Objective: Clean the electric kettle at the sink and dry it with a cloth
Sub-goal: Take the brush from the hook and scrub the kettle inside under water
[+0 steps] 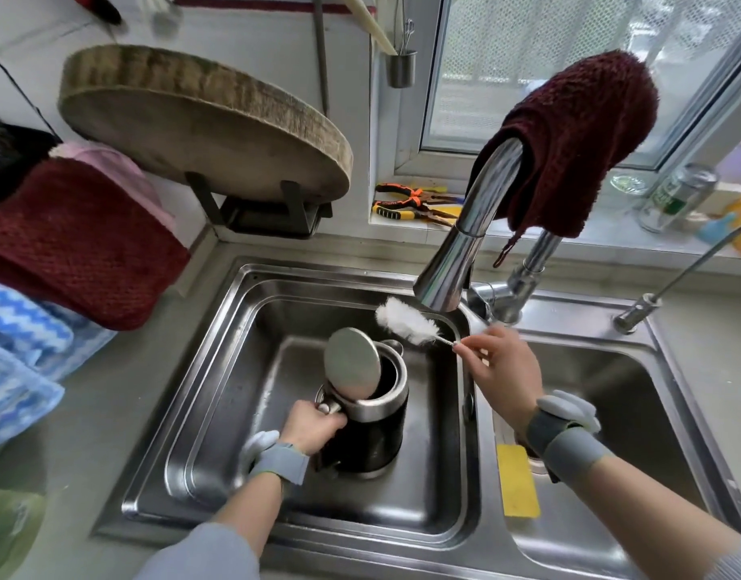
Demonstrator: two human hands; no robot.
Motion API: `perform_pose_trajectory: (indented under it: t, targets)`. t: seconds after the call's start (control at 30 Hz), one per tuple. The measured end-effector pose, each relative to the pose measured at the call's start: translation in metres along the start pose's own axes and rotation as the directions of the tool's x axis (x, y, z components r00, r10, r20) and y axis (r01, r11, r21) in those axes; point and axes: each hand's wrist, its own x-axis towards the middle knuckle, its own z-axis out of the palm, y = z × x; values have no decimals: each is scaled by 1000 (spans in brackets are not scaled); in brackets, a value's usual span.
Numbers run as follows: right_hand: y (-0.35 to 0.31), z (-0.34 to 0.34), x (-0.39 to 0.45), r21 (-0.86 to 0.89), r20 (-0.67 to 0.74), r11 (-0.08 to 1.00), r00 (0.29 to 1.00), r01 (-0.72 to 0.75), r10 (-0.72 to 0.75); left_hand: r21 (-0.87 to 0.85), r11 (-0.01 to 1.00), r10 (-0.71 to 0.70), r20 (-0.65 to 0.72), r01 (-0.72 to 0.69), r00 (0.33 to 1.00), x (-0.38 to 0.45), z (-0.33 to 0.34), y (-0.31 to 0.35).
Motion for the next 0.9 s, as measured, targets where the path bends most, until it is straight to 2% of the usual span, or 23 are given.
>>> perform_pose_trajectory:
  t: [0.07,0.1,0.2,0.27,0.57,0.67,0.73,0.83,0.9]
  targets:
    - [5,0,6,-53,-91,994,991,97,-102,-96,995,-20,-39,16,999,-2,-12,9]
    - [5,0,9,-45,-85,994,991,97,-101,-139,990,-25,-52,18,998,-4,-18,12]
    - [-1,5,15,10,84,998,995,-59,58,-223,975,-18,-72,1,997,-14,-32,19]
    - [-8,8,16,3,125,995,987,-99,98,-268,963,-6,-83,-16,997,-17,-40,17]
    - [-27,10,36,-106,257,993,964,-43,70,-203,973,82,-159,-113,984,-23,-62,22]
    - [-23,6,25,-106,192,994,981,-17,37,-186,971,123,-162,-153,979,-27,-70,24]
    - [-27,9,19,-51,163,997,984,-59,67,-193,963,158,-151,-186,976,-30,-74,25]
    - [-37,21,13,132,235,975,961,-180,145,-245,943,201,-120,-225,972,-31,-80,26]
    - [-47,29,11,259,271,921,937,-290,218,-249,940,218,-95,-235,971,-31,-81,24]
